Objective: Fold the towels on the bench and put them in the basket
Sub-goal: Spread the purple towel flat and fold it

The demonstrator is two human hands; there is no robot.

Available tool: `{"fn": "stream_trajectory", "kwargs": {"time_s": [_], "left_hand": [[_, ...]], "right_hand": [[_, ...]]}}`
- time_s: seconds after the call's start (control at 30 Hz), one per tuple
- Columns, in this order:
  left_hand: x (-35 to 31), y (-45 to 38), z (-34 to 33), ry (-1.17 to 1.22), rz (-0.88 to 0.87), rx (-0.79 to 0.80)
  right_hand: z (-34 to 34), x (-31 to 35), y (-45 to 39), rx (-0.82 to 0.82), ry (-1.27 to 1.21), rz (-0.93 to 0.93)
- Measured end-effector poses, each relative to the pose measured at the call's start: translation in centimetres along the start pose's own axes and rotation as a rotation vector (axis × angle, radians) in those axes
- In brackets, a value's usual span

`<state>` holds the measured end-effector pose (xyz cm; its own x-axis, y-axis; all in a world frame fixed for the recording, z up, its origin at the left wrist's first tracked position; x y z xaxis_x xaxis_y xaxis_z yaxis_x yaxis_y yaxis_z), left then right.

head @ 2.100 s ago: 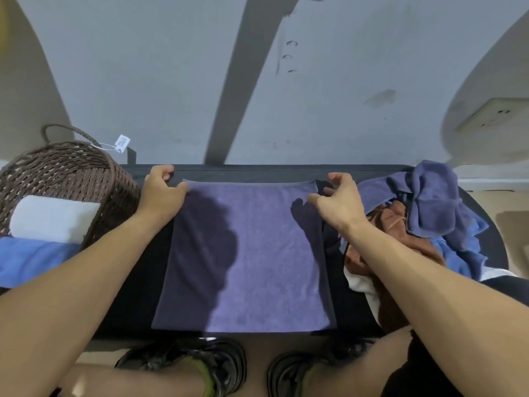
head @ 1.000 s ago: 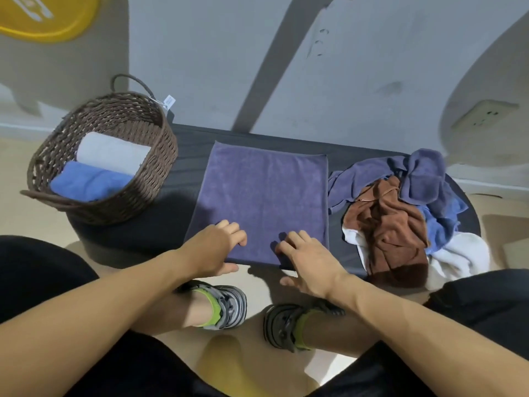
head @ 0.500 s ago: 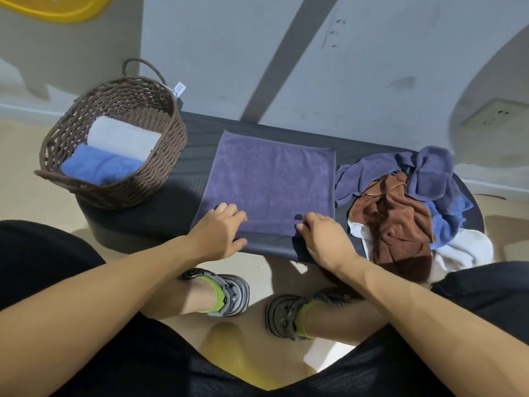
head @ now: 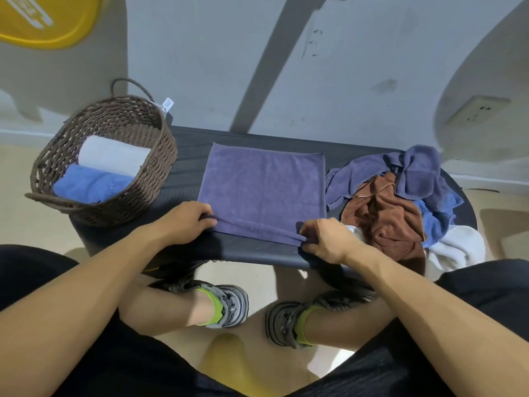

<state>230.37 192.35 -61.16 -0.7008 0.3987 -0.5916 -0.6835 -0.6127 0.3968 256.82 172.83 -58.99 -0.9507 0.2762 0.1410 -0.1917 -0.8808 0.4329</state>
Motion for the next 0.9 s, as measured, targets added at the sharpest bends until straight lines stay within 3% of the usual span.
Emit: {"fn": "stream_trajectory", "kwargs": {"time_s": [0.13, 0.23, 0.33, 0.4, 0.5, 0.57, 0.63, 0.7, 0.77, 0.9], "left_hand": [[0.1, 0.0, 0.3, -0.058, -0.032, 0.118], [0.2, 0.2, 0.3, -0.099, -0.010, 0.220], [0.6, 0.4, 1.0, -0.060, 0.025, 0.250], [0.7, 0.1, 1.8, 0.085, 0.003, 0.109], [0.9, -0.3, 2.6, 0.413, 0.028, -0.258], [1.6, -0.7, 1.8, 0.729, 0.181, -0.309], [2.3, -0.4, 0.5, 0.941, 0.362, -0.214], [3.0, -0.1, -0.3, 0.928, 0.425, -0.198], [3.3, 0.2, -0.6, 0.799, 0.392, -0.243], [2.7, 0.7, -0.8, 0.316, 0.204, -0.257]], "right_hand": [[1.4, -1.4, 0.1, 0.206, 0.007, -0.015], [1.9, -2.2, 0.4, 0.374, -0.179, -0.076], [2.1, -2.5, 0.4, 0.356, -0.436, -0.115], [2.0, -2.6, 0.2, 0.237, -0.694, -0.156], [1.5, -2.8, -0.7, 0.062, -1.107, -0.267], [0.8, -3.0, -1.1, 0.007, -1.269, -0.330], [0.2, -3.0, -1.0, -0.017, -1.250, -0.346], [-0.3, -3.1, -0.9, -0.029, -1.138, -0.354], [-0.7, -3.1, -0.9, -0.074, -1.003, -0.333], [-0.6, -3.5, -1.2, -0.150, -0.689, -0.318]]}}
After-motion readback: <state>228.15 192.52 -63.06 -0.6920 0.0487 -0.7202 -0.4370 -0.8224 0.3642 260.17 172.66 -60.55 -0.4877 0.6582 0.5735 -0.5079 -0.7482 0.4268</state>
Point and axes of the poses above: each hand's wrist, its own y-axis away from the middle knuckle, its own z-axis out of the back of the hand, x = y × z, the point moved 2 cm from there along -y, towards the middle knuckle, and after that the axes turned 10 degrees about y, right-handed, at the moved point
